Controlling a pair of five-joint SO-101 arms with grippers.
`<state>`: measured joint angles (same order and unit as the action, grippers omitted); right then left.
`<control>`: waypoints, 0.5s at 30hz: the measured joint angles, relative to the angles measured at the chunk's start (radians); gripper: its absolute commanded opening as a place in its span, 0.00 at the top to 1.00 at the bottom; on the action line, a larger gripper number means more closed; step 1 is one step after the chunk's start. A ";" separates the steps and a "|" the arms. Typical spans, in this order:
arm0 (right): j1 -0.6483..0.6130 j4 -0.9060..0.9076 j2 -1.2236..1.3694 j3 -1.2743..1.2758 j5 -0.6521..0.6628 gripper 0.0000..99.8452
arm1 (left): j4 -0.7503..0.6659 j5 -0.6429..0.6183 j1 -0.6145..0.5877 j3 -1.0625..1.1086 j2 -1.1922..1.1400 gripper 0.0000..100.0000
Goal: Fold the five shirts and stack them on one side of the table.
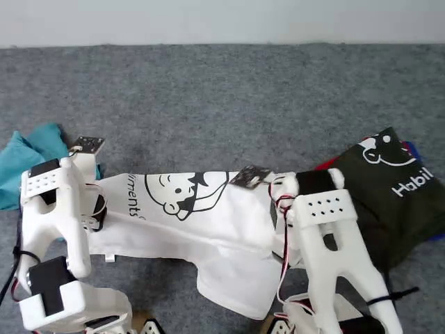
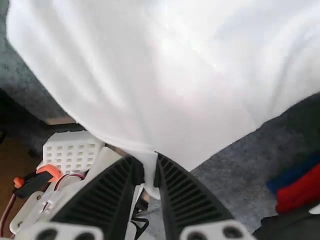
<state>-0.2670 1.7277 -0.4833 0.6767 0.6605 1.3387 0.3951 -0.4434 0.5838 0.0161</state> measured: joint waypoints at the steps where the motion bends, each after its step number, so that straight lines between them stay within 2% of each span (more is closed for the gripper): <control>1: -0.018 0.000 0.000 0.003 0.000 0.99 | -0.006 0.000 0.000 0.000 0.000 0.98; 5: -0.101 0.000 0.000 0.015 0.003 0.97 | -0.021 -0.005 -0.005 0.000 0.000 0.98; 10: -0.167 0.005 0.000 0.015 0.003 0.76 | -0.021 -0.005 -0.005 0.000 0.000 0.92; 15: -0.175 0.008 0.000 0.015 -0.026 0.75 | -0.028 -0.005 -0.041 0.000 0.000 0.92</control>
<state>-0.4419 1.7354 -0.4833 0.6920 0.6345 1.3111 0.3905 -0.4849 0.5838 0.0161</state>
